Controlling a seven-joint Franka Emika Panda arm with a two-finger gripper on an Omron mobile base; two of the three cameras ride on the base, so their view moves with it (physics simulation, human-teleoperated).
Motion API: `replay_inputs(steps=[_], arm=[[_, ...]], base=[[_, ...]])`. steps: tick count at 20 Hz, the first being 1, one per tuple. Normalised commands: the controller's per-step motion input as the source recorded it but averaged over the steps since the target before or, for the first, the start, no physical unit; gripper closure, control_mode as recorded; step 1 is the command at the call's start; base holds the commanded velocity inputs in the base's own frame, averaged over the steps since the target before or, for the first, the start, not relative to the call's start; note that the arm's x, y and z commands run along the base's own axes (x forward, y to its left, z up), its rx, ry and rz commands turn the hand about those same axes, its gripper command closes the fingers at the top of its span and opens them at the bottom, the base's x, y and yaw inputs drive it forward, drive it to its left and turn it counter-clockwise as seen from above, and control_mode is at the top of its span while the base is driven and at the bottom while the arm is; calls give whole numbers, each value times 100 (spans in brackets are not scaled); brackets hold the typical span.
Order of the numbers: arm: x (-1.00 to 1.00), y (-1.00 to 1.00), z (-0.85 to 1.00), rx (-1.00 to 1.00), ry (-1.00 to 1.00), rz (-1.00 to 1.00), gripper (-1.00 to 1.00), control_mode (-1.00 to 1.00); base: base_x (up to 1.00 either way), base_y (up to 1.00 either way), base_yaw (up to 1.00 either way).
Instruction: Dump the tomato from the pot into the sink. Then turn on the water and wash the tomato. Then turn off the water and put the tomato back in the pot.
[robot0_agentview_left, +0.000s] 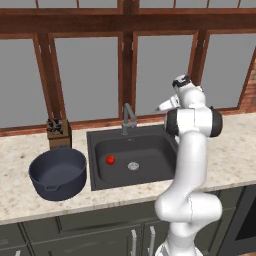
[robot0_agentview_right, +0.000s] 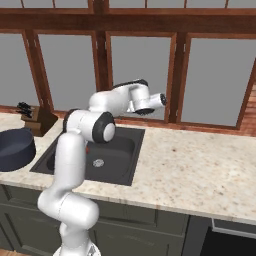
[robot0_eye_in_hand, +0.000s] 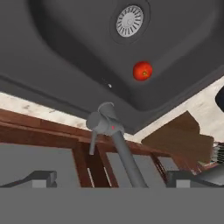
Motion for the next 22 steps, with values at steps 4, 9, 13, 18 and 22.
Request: replay_inputs(steps=[4, 9, 13, 18, 22], arm=[[-100, -14, 64, -18, -27, -32, -100, -100], [-100, 0, 38, -14, -22, -35, -100, -100], [-100, 7, 60, -14, -18, -35, -100, -100], [-100, 5, 65, -15, -4, -36, -100, -100], [-100, 17, 51, -13, 15, -32, -100, -100]], base=[[0, 0, 0], [0, 0, 0], [0, 0, 0], [0, 0, 0], [0, 0, 0]])
